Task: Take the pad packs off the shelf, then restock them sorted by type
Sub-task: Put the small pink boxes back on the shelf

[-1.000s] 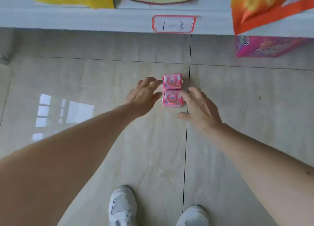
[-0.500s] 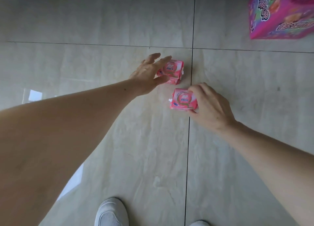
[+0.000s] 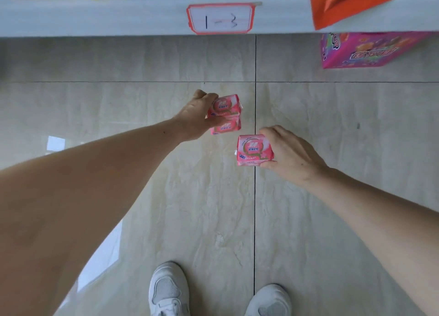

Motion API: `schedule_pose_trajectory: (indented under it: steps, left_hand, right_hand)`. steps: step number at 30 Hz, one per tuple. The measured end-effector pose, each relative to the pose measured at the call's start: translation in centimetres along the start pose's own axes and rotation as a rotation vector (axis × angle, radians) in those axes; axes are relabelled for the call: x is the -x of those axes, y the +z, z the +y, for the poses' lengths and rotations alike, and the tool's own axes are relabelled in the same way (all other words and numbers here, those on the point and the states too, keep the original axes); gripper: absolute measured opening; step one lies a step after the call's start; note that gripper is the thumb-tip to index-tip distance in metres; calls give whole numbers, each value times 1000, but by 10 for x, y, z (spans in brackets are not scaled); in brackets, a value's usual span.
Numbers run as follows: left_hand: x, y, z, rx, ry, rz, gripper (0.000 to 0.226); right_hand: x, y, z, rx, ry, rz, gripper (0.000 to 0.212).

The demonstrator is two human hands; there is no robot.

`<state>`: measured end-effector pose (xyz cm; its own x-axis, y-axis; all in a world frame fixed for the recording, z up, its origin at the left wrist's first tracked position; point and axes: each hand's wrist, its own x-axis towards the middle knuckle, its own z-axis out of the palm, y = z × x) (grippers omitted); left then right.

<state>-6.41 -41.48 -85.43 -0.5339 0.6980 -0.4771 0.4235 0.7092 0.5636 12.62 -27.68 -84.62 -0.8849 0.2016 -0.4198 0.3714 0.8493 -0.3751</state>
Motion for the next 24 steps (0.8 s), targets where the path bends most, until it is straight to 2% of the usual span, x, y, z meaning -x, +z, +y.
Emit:
schedule_pose_trajectory:
  steps: [5, 11, 16, 24]
  left_hand:
    - [63, -65, 65, 61, 17, -49, 48]
    - [144, -161, 146, 33, 77, -134, 63]
    - [218, -249, 213, 50, 172, -84, 57]
    - [321, -373, 320, 118, 287, 55, 63]
  right_hand:
    - [49, -91, -42, -36, -49, -52, 62]
    - [121, -221, -107, 14, -112, -26, 62]
    - [186, -325, -158, -10, -136, 15, 63]
    - [274, -480, -225, -10, -252, 138, 59]
